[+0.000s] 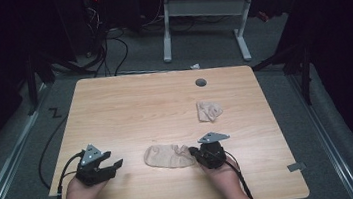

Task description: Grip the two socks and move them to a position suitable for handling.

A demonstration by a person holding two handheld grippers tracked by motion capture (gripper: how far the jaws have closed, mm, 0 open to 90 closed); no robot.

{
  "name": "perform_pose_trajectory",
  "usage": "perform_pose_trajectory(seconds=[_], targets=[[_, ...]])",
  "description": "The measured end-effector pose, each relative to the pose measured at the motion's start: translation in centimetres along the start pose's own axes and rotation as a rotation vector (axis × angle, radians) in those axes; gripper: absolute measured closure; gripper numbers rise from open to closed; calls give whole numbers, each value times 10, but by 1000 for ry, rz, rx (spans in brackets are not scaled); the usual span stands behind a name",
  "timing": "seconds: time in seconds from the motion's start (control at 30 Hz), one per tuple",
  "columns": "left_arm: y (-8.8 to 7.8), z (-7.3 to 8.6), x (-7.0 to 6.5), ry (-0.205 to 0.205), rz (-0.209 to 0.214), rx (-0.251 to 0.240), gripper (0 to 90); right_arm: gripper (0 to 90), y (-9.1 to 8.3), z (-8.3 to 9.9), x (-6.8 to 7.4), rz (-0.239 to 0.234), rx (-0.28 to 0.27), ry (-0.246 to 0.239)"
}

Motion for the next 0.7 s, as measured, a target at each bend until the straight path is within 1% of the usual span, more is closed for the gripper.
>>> perform_pose_trajectory(seconds=[0.07, 0.1, 0.13, 0.17, 0.2, 0.27, 0.3, 0.33, 0.4, 0.47, 0.5, 0.53, 0.57, 0.6, 0.63, 0.67, 0.7], targets=[[2, 0, -4, 10, 8, 6, 424, 890, 5, 6, -1, 2, 31, -5], [3, 0, -7, 4, 16, 2, 427, 890, 7, 9, -1, 3, 45, -14], [4, -1, -11, 4, 34, 6, 432, 890, 9, 11, 0, 6, 49, -24], [6, -2, -15, 1, 46, 2, 459, 889, 10, 11, 1, 6, 46, -25], [10, -3, -21, -14, 69, 7, 471, 889, 10, 11, 1, 6, 46, -32], [20, -9, -33, -67, 129, 12, 491, 889, 10, 10, 2, 11, 47, -45], [26, -12, -39, -78, 144, 15, 500, 889, 10, 10, 2, 11, 45, -46], [30, -14, -42, -73, 148, 19, 513, 889, 10, 10, 2, 10, 45, -47], [43, -19, -49, -44, 123, 32, 548, 889, 10, 11, 3, 12, 49, -47], [53, -22, -50, -47, 117, 40, 586, 889, 10, 11, 4, 15, 46, -59], [58, -23, -51, -57, 115, 47, 625, 889, 10, 11, 4, 14, 46, -64], [62, -24, -53, -66, 124, 50, 650, 889, 10, 11, 5, 16, 45, -64], [65, -23, -54, -65, 130, 55, 690, 889, 10, 10, 5, 19, 42, -70], [69, -21, -56, -38, 113, 78, 731, 889, 10, 11, 5, 18, 42, -74], [71, -18, -57, -11, 89, 98, 804, 889, 10, 11, 5, 18, 44, -76], [71, -16, -58, 7, 71, 106, 858, 889, 9, 11, 5, 20, 44, -72], [69, -14, -59, 14, 67, 115, 872, 889, 9, 12, 5, 20, 42, -79]])
Point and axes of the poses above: each handheld gripper's, and its own axes: y roughly forward along the jaws, z roughly out of its underside, x roughly to its left, the point moved 10 cm from there along y, roughly forward along the jaws, and after that the axes turned 5 degrees about -y, right-handed, at the moved point
